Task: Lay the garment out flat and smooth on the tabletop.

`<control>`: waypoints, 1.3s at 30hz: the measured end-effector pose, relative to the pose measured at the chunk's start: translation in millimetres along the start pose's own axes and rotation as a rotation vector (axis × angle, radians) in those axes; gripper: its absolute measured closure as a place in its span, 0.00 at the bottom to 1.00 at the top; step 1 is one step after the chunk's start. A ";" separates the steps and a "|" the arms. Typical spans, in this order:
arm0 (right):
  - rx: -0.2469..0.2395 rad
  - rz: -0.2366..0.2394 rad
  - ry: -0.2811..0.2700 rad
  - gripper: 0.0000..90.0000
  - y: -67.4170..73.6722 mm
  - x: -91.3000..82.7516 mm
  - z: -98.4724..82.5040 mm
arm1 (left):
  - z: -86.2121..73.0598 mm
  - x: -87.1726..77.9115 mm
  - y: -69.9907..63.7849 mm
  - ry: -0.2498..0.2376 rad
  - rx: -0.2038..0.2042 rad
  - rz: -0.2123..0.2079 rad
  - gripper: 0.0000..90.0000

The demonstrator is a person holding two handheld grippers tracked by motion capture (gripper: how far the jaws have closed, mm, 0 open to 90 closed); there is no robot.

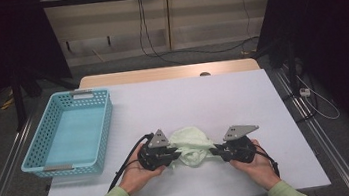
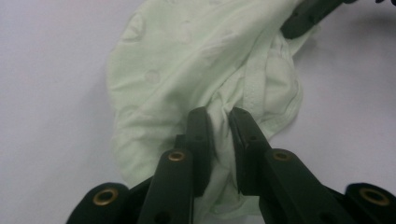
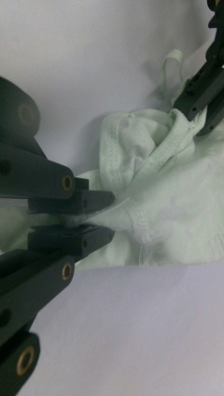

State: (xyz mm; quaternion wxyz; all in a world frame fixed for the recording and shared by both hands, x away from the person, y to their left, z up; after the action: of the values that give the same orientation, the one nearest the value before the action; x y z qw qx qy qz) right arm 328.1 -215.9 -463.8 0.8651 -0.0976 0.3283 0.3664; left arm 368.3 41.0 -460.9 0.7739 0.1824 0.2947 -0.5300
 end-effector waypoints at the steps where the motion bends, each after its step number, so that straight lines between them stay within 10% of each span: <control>1: 0.000 0.000 0.000 0.92 0.0 0.0 0.0 | -0.3 -0.2 0.4 -0.007 -0.008 0.004 0.88; 9: 0.004 -0.023 -0.008 0.64 -5.6 3.0 -2.3 | -2.3 -7.6 6.9 -0.012 -0.013 0.060 0.76; 21: -0.027 -0.088 0.019 0.61 -8.8 0.0 -8.3 | -2.4 -8.2 17.2 -0.045 -0.073 0.063 0.89; 39: -0.089 -0.070 -0.070 0.95 -7.3 7.0 8.1 | -2.6 -14.3 26.8 -0.073 -0.106 0.066 0.87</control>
State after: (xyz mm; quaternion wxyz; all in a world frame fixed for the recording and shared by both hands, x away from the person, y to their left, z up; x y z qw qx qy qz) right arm 340.8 -213.8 -462.6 0.8832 -0.1345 0.2774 0.3533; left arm 388.8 62.8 -454.4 0.8099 0.1313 0.2878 -0.4940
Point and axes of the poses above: each handheld gripper's, and its own axes: x roughly forward along the jaws, z roughly out of its top, y roughly to its left, the point moved 2 cm from there along x, roughly forward along the jaws, and after that the axes turned 2 degrees about x, right-handed, at the moved point
